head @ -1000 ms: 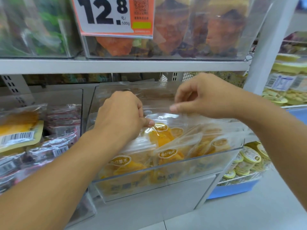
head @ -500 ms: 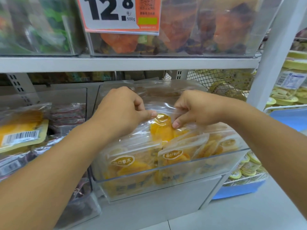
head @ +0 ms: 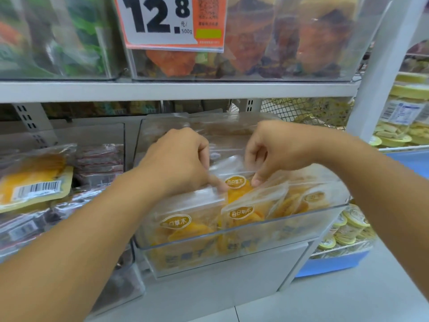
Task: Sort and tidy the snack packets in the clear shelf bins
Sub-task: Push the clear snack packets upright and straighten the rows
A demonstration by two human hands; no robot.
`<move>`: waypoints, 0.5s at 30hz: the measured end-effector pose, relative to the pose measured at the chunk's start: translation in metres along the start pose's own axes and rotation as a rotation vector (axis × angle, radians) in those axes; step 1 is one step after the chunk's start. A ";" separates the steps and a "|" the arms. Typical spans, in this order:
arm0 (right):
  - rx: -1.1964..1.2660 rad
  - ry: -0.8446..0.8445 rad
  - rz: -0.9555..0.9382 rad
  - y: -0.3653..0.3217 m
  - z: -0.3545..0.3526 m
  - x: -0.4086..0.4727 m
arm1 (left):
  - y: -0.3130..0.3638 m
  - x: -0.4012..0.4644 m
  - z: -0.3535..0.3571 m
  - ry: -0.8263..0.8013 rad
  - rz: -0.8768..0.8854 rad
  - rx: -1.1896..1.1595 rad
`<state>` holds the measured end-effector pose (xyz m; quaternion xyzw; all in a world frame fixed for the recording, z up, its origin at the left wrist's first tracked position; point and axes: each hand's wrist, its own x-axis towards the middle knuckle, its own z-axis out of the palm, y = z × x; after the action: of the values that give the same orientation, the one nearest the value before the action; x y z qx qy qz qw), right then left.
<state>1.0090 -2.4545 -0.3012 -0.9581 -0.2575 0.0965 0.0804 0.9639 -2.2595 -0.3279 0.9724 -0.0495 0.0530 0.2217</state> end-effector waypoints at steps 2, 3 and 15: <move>0.096 0.015 -0.019 -0.006 -0.007 -0.016 | -0.002 -0.003 -0.009 -0.026 0.020 -0.100; 0.089 0.045 -0.036 -0.011 -0.009 -0.022 | -0.004 -0.005 -0.013 -0.032 0.046 -0.138; -0.025 0.283 -0.444 -0.177 0.025 -0.006 | -0.128 -0.089 -0.098 0.324 0.004 0.062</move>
<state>0.9130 -2.3034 -0.2887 -0.8829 -0.4490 -0.0619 0.1230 0.8830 -2.0956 -0.3052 0.9575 -0.0134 0.2110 0.1965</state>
